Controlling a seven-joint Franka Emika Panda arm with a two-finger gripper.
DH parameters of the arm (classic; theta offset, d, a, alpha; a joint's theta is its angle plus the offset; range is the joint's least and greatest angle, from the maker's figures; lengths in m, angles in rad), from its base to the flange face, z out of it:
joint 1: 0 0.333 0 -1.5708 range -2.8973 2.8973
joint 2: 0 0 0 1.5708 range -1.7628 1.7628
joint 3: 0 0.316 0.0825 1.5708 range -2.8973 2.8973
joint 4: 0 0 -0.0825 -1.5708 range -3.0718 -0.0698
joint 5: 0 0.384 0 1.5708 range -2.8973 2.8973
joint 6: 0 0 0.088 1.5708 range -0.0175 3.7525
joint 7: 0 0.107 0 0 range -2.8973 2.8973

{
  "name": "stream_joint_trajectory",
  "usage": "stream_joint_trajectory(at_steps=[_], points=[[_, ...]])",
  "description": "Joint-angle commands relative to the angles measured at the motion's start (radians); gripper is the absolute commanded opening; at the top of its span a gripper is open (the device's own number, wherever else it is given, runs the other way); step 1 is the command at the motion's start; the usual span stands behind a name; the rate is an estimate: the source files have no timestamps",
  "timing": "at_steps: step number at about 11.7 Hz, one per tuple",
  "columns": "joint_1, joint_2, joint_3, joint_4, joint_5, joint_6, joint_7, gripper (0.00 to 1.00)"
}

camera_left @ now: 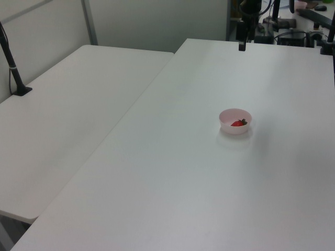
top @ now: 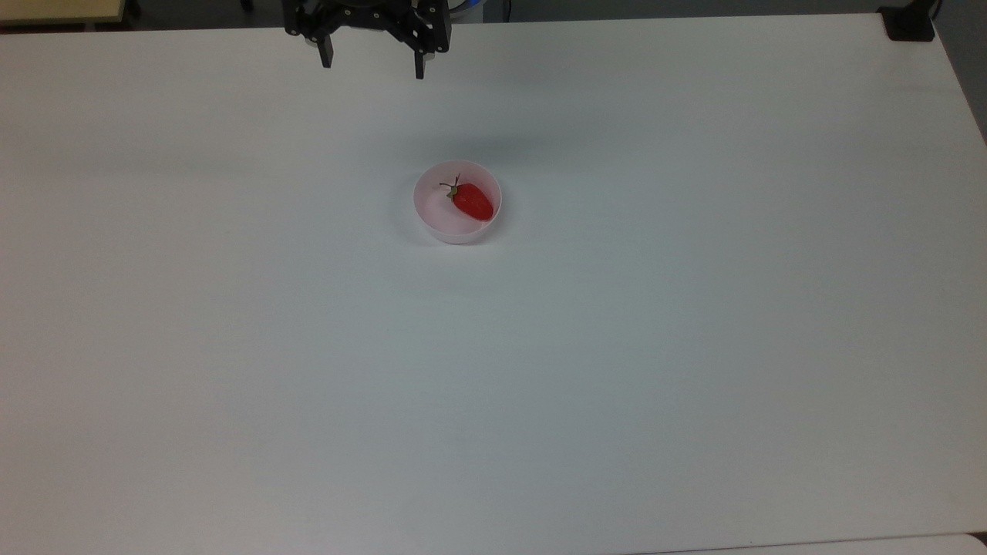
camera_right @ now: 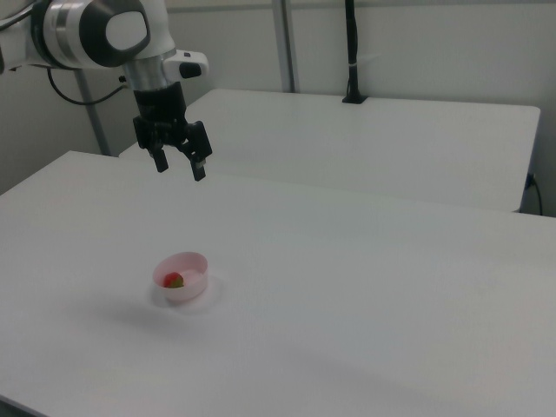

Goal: Pick up strawberry from bowl
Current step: 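Move the open gripper over the pink bowl with the strawberry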

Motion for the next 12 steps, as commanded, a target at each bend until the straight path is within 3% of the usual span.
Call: stream_joint_trajectory(at_steps=[1,8,12], points=[[0.010,0.008,0.005,0.010,0.003,-0.027,-0.013,1.00],[0.030,0.036,0.004,0.006,0.003,-0.027,-0.093,1.00],[0.097,0.043,-0.016,-0.118,-0.008,0.043,-0.165,1.00]])
